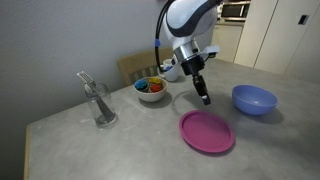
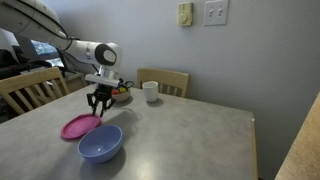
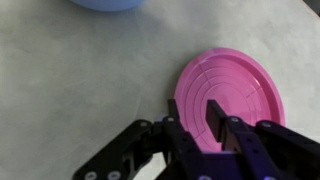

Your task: Place the pink plate on the table

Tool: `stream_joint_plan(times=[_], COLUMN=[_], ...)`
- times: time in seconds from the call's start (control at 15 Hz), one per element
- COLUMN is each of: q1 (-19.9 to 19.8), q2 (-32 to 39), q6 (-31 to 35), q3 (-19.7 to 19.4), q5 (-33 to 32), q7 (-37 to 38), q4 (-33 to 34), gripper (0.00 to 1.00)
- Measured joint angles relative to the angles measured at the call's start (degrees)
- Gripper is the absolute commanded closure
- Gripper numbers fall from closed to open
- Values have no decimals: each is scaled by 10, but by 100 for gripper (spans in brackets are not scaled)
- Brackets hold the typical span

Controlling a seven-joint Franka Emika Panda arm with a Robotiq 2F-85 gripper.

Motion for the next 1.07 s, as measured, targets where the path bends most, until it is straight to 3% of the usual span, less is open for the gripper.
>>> stream_joint_plan(times=[0.27, 0.33, 1.07], q1=[0, 0, -3], q2=[-23, -39, -350], q6=[-6, -6, -4], q3=[0, 0, 0], q5=[-7, -7, 28], q7=[1, 4, 59], q4=[-7, -15, -245], gripper=[4, 1, 0])
